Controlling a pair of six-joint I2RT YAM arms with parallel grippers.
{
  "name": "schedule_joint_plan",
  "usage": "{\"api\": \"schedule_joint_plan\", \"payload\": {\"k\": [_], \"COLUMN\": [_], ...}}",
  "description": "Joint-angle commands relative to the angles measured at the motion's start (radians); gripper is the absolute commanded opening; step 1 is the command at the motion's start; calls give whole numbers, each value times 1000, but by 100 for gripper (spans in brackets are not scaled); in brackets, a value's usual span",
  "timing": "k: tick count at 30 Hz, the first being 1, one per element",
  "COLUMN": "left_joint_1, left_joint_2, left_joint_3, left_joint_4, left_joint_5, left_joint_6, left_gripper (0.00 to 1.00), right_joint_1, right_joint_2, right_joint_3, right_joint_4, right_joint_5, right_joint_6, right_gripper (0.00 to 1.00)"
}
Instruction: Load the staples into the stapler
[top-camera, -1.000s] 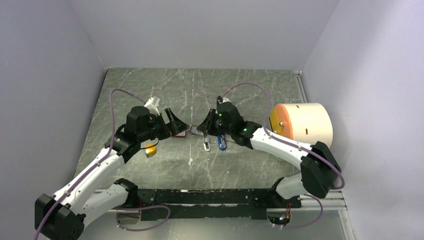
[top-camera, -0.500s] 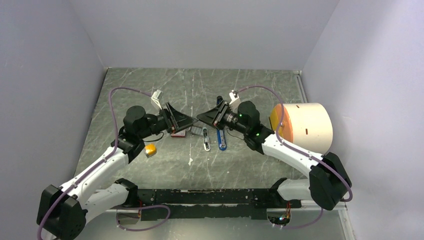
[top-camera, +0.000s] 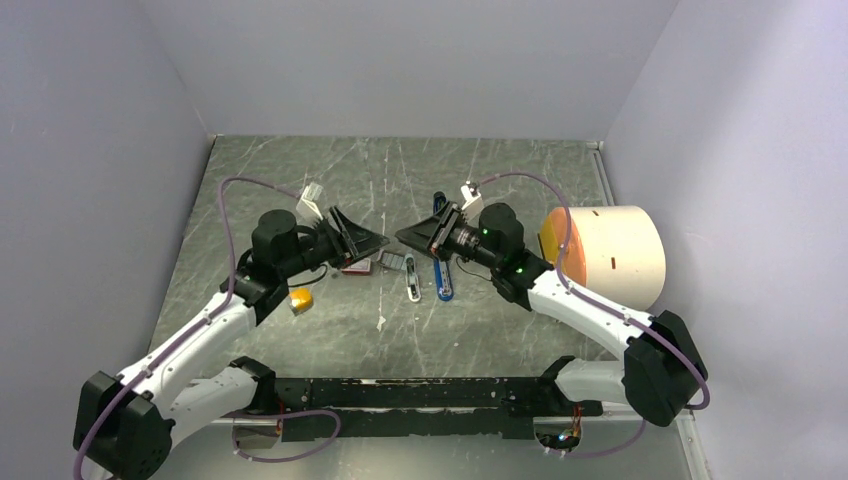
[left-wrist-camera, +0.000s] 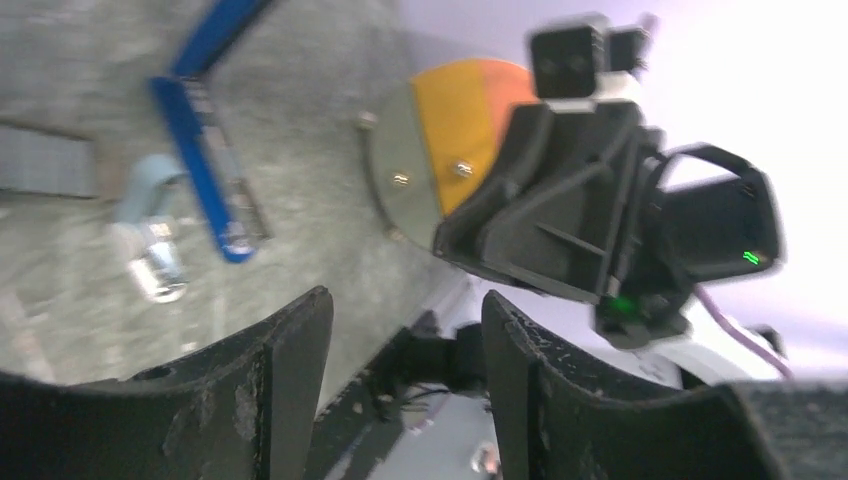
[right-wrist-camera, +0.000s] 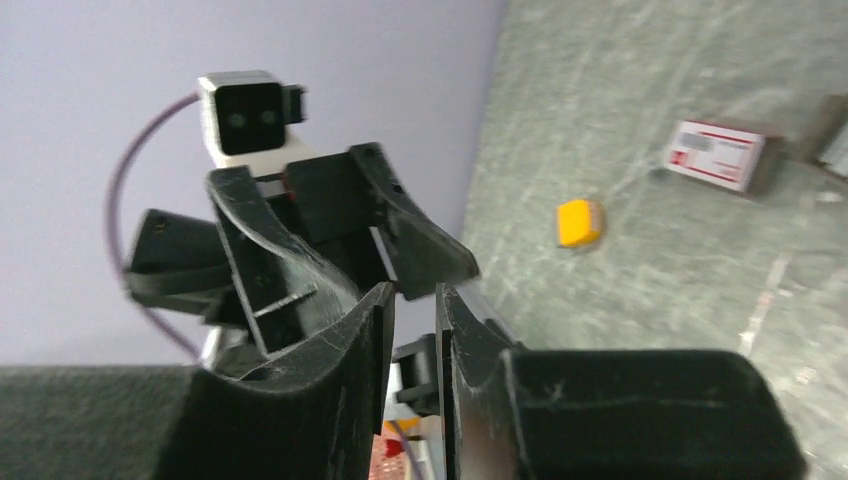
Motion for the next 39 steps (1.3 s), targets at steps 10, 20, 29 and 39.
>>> {"api": "schedule_joint_plan", "payload": {"k": [10, 20, 29, 39], "left_joint_1": [6, 6, 6, 6], "left_joint_2": [-76, -195, -299, -306], "left_joint_3": [160, 432, 488, 499], "left_joint_4": [-773, -923, -942, -951], "left_joint_5": [-791, -1222, -1282, -1265], "left_joint_6": [343, 462, 473, 480], "left_gripper": [75, 75, 76, 78], "right_joint_1": [154, 359, 457, 470], "right_joint_2": [249, 693, 936, 1184], "right_joint_3": [248, 747, 1013, 1301], "right_joint_4": [-547, -759, -749, -878], "right_joint_5": [286, 499, 608, 662], "right_joint_6": [-421, -610, -824, -880], "right_gripper": [38, 46, 56, 58]}}
